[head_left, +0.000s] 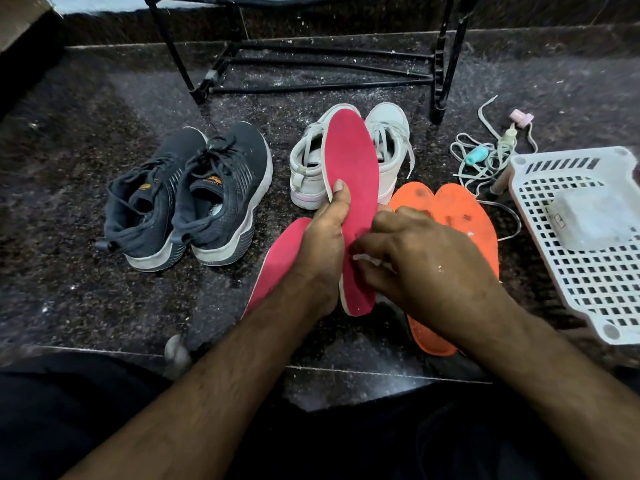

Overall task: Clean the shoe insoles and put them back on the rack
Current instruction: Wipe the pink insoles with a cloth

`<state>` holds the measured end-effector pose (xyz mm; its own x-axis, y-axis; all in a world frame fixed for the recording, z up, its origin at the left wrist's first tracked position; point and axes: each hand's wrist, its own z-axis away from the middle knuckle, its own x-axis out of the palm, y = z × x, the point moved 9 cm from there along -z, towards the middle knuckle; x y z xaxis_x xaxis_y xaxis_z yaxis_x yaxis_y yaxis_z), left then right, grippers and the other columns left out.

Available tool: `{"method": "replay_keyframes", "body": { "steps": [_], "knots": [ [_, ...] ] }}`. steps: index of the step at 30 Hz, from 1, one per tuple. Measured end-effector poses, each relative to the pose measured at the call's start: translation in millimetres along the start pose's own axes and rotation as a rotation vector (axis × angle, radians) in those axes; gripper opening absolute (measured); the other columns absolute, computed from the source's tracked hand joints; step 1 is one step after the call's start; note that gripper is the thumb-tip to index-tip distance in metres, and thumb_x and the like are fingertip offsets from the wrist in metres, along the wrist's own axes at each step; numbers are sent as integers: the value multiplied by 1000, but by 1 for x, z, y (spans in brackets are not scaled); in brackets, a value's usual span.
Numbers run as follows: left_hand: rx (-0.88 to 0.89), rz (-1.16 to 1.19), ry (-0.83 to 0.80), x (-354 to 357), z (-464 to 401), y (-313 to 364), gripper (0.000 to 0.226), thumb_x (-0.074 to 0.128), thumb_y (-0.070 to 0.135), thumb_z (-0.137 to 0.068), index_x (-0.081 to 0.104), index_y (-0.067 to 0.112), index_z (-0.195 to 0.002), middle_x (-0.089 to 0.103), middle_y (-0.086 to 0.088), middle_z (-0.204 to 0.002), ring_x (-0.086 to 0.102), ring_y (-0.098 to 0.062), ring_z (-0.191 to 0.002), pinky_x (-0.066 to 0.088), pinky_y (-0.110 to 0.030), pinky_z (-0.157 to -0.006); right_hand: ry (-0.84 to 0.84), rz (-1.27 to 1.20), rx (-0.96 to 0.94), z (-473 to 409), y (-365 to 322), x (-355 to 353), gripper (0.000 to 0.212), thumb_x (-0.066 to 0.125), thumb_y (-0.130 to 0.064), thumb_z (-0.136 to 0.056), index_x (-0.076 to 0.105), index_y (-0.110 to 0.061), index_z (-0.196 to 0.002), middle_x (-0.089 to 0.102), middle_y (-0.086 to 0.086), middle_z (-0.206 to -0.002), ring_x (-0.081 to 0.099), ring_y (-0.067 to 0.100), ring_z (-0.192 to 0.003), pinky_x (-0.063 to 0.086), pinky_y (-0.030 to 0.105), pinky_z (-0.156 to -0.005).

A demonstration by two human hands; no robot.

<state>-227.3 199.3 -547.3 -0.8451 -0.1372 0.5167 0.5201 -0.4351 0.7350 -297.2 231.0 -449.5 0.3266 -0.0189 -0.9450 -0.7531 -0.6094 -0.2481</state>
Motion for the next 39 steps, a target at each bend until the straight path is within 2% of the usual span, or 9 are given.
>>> {"method": "replay_keyframes", "body": {
  "steps": [6, 11, 14, 18, 23, 27, 33, 35, 39],
  "knots": [
    [-4, -13, 25, 3, 4, 4, 90, 58, 67, -84, 49, -3, -140, 57, -29, -134, 57, -38, -111, 46, -54, -105, -10, 17, 37, -2, 13, -4, 30, 47, -43, -85, 72, -28, -88, 60, -4, -83, 57, 22, -84, 46, 30, -58],
    [-77, -10, -20, 2, 7, 5, 74, 29, 68, -98, 64, 2, -103, 67, -21, -92, 65, -30, -78, 57, -33, -70, -57, -10, -6, 2, 0, -3, 37, 38, -50, -85, 70, -32, -94, 61, -9, -89, 57, 17, -90, 53, 37, -58],
    [-84, 16, -37, 3, 7, 12, 74, 25, 68, -98, 60, 3, -107, 72, -24, -85, 71, -31, -71, 60, -34, -64, -19, -45, 25, 3, 4, -6, 29, 46, -47, -87, 68, -31, -93, 56, -9, -86, 59, 18, -90, 52, 38, -60],
    [-62, 90, -33, 1, 8, 24, 74, 23, 69, -98, 59, 5, -105, 68, -34, -110, 70, -38, -92, 56, -44, -82, -39, -148, -19, 5, -16, -1, 27, 44, -46, -88, 65, -29, -92, 55, -9, -88, 59, 18, -92, 52, 38, -63],
    [24, 94, -25, -2, 7, 41, 76, 22, 68, -100, 61, 3, -104, 74, -23, -97, 71, -35, -98, 54, -51, -80, 28, -357, 154, 2, 21, -3, 12, 69, -33, -87, 72, -29, -98, 48, -14, -77, 52, 5, -75, 36, 22, -65],
    [113, 216, 6, -1, 7, 48, 67, 34, 63, -100, 61, 2, -102, 71, -13, -91, 65, -36, -118, 42, -66, -104, 38, -526, 225, 2, 18, 2, 11, 74, -25, -85, 71, -29, -94, 49, -11, -82, 51, 1, -77, 37, 9, -69],
    [22, 224, -121, 14, 12, 32, 76, 48, 64, -88, 65, -8, -106, 68, -25, -105, 64, -39, -115, 41, -56, -111, 131, -633, 289, 3, 30, 2, 10, 76, -22, -85, 69, -23, -92, 67, -9, -93, 61, 5, -88, 48, 29, -82],
    [-36, 150, -208, 24, 19, 25, 77, 45, 65, -88, 69, -5, -108, 67, -26, -107, 66, -38, -102, 46, -54, -103, 142, -605, 271, 2, 29, 2, 11, 76, -21, -84, 69, -22, -92, 67, -7, -96, 62, 8, -91, 47, 28, -84],
    [9, 161, -92, 22, 17, 27, 62, 38, 51, -102, 74, 6, -78, 63, -13, -75, 66, -25, -65, 57, -36, -68, 141, -520, 244, 2, 30, 0, 15, 76, -20, -85, 71, -21, -99, 71, -4, -100, 63, 9, -96, 45, 24, -86]
  ]
}}
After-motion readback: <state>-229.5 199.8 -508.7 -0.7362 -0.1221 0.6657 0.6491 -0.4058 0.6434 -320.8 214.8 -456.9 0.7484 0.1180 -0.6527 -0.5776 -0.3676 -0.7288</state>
